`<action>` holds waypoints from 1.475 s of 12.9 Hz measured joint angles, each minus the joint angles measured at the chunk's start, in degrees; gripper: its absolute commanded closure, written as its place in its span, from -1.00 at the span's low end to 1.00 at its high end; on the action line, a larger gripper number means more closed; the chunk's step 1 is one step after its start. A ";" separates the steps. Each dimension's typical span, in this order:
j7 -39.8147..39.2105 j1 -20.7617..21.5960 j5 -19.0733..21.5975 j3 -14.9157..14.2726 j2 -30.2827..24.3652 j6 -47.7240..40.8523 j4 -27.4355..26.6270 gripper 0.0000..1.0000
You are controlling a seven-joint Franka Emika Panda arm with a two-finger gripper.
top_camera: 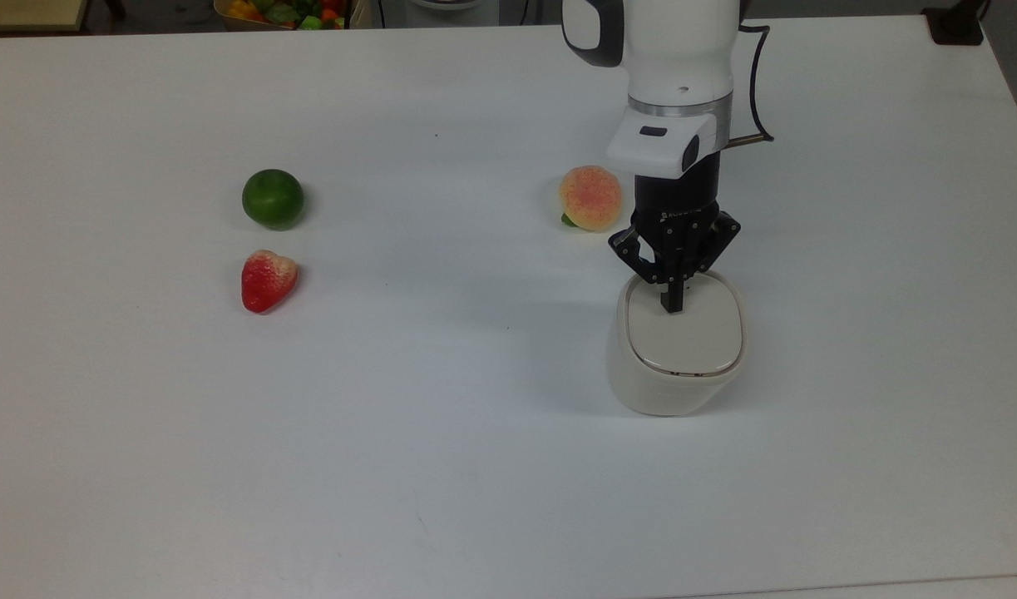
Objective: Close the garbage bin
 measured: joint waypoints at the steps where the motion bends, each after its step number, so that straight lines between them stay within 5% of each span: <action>1: 0.00 0.03 -0.39 0.00 -0.01 0.00 -0.01 1.00; 10: 1.73 -0.01 -0.40 0.01 -3.54 -4.46 -1.13 0.88; 11: 2.24 -0.08 -0.38 0.01 -4.29 -4.94 -1.18 0.65; 12: 2.85 -0.47 -0.03 0.00 -5.56 -6.79 -1.19 0.16; 13: 3.02 -1.12 2.03 0.01 -7.04 -9.26 -1.21 -0.85; 14: 3.02 -1.94 5.33 0.01 -9.00 -12.80 -1.20 -1.00; 16: 3.01 -4.17 12.29 -0.02 -13.87 -22.92 -1.21 -1.00; 19: 3.02 -6.87 14.86 -0.04 -19.71 -33.66 -1.30 -1.00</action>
